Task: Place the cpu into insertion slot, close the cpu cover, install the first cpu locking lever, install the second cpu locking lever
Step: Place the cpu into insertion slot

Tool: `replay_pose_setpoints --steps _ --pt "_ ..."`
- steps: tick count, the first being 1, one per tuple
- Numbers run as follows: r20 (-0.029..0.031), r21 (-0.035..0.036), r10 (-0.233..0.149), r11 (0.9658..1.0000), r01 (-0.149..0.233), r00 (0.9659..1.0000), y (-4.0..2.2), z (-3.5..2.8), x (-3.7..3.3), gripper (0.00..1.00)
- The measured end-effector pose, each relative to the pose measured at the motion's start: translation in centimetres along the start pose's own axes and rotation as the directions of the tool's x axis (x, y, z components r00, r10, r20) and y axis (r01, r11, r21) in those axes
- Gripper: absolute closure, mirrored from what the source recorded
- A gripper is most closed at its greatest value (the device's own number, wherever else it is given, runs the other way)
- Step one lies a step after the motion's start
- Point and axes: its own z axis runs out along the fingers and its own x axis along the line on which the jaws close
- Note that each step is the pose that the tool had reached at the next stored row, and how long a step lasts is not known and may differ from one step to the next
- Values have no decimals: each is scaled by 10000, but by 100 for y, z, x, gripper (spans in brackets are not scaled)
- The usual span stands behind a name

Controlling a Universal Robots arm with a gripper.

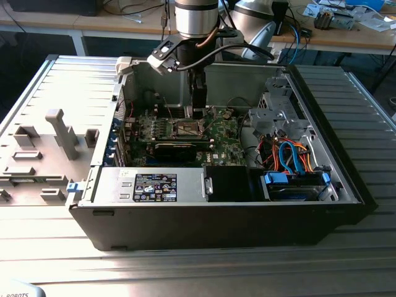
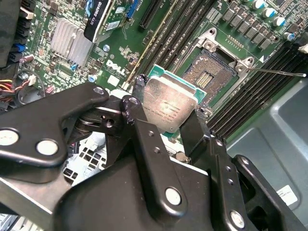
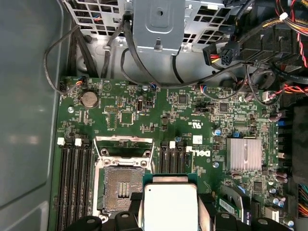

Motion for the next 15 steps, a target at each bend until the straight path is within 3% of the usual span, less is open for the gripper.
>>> replay_pose_setpoints --steps 1,2,3,4,15 --pt "-266 -12 18 10000 -18 9996 -1 1 0 46" --pt "-692 -26 51 10000 -53 9976 -4 0 0 46" --pt "-844 -30 61 10000 -63 9964 -4 0 0 46" --pt "-896 -31 64 10000 -67 9960 -4 0 0 46" --pt "-903 -32 68 10000 -72 9959 -12 1 10 46"
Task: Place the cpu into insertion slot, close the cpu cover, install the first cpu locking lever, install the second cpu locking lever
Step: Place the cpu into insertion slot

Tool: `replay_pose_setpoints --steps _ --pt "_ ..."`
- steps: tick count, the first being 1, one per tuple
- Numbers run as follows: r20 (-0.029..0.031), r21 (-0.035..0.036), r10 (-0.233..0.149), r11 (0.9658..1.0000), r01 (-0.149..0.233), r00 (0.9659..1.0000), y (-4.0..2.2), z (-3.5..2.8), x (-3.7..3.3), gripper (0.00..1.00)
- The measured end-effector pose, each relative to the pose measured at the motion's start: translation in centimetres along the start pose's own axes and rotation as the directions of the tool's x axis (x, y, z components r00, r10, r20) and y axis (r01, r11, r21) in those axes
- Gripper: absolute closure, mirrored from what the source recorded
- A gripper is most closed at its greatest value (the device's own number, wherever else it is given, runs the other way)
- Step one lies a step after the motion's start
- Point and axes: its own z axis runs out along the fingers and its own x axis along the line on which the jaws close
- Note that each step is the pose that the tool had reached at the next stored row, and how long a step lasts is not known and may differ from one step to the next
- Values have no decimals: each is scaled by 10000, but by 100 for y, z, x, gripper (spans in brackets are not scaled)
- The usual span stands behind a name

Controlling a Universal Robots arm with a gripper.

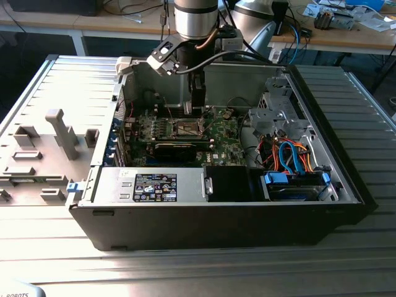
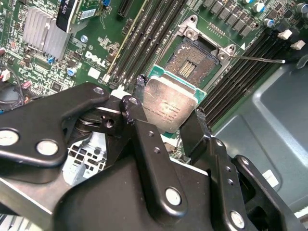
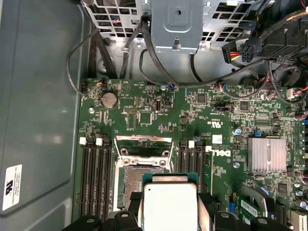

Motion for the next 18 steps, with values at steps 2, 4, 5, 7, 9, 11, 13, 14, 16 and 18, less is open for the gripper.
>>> replay_pose_setpoints --steps 2,4,5,7,9,11,13,14,16,18 --pt "1 0 2 10000 -2 10000 -1 2 4 46" --pt "2 1 1 10000 -1 10000 -2 4 7 46" --pt "2 1 2 10000 -2 10000 -3 8 8 46" --pt "2 1 2 10000 -2 10000 -4 12 8 46" --pt "2 1 2 10000 -2 10000 -6 18 8 46" --pt "2 1 2 10000 -2 10000 -6 22 8 46" --pt "1 1 3 10000 -3 10000 -7 30 9 46" --pt "2 1 2 10000 -2 10000 -7 33 9 46" --pt "1 0 3 10000 -3 10000 -8 36 9 46" --pt "1 0 2 10000 -2 10000 -8 40 9 46"
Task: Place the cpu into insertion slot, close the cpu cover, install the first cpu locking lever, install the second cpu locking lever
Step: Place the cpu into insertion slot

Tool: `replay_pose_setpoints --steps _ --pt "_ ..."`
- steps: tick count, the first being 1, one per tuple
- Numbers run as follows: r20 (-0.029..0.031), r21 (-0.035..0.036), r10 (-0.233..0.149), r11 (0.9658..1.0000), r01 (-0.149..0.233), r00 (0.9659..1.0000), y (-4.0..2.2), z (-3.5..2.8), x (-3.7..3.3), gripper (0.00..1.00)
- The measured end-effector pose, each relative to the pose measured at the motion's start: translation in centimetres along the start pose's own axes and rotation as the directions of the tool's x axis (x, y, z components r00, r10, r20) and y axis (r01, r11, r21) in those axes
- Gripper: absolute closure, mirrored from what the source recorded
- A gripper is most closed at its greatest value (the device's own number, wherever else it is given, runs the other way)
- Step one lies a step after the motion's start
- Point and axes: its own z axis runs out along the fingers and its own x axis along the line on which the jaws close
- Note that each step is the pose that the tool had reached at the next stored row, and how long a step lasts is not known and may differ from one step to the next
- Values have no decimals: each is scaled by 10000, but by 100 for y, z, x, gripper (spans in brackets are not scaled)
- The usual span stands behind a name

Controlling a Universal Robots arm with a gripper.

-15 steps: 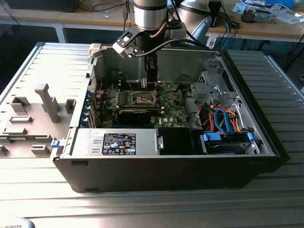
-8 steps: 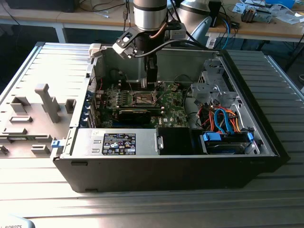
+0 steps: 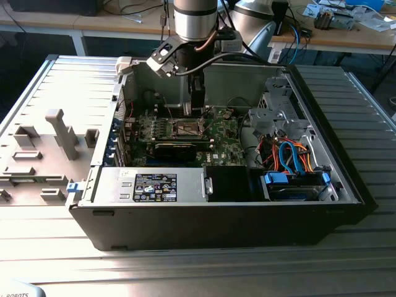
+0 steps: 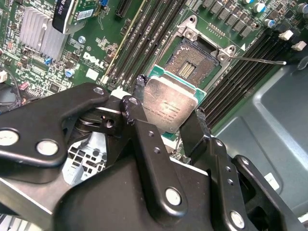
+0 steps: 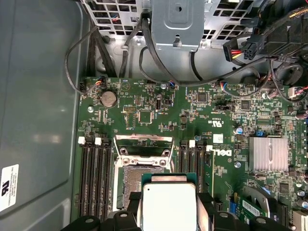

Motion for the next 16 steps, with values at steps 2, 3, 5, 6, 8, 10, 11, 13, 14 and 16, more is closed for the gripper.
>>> replay_pose_setpoints --steps 2,3,5,6,8,10,11,13,14,16 --pt "0 1 0 10000 0 10000 0 4 0 46" --pt "0 0 0 10000 0 10000 -1 5 0 46" --pt "1 0 0 10000 0 10000 -1 9 1 46" --pt "0 0 0 10000 0 10000 -1 13 1 46" --pt "0 0 0 10000 0 10000 -1 19 1 46" --pt "0 0 0 10000 0 10000 -2 24 2 46" --pt "0 0 0 10000 0 10000 -2 27 2 46" --pt "0 0 0 10000 0 10000 -2 32 3 46" --pt "0 1 0 10000 0 10000 -2 34 4 46" --pt "0 0 0 10000 0 10000 -2 38 6 46"
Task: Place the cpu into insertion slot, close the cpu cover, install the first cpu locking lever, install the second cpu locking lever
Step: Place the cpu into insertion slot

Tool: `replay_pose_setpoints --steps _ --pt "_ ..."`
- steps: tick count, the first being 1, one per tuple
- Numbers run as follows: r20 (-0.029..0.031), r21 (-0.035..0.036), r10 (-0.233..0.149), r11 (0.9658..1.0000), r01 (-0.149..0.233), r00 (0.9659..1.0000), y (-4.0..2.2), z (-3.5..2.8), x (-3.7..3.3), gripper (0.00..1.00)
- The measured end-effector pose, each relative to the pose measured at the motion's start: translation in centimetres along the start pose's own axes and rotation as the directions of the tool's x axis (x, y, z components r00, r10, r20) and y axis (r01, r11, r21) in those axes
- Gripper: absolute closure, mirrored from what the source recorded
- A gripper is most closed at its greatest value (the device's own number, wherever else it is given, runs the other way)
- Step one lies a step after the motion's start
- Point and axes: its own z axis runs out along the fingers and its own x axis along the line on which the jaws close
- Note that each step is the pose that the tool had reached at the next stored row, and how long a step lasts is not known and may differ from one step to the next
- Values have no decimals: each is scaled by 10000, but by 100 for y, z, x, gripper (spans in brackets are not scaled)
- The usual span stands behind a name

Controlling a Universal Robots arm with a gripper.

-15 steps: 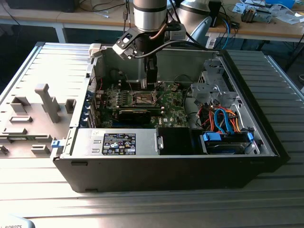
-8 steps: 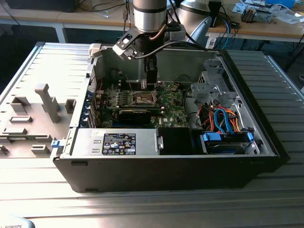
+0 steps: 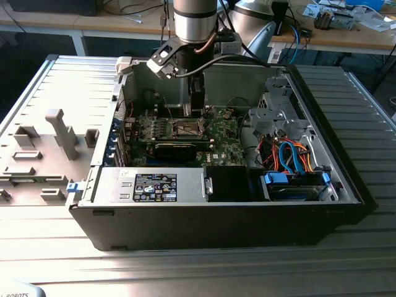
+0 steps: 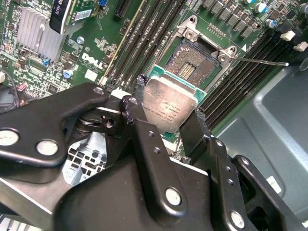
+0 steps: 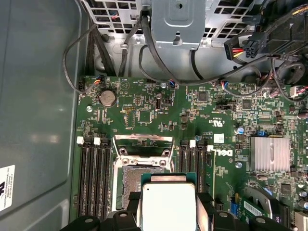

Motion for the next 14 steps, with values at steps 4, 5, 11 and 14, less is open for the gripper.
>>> replay_pose_setpoints --steps 4,5,11,14 --pt "0 0 0 10000 0 10000 0 6 3 46" --pt "1 1 0 10000 0 10000 0 6 4 46" --pt "0 1 0 10000 0 10000 -1 18 13 46" --pt "1 1 0 10000 0 10000 -1 22 16 46"
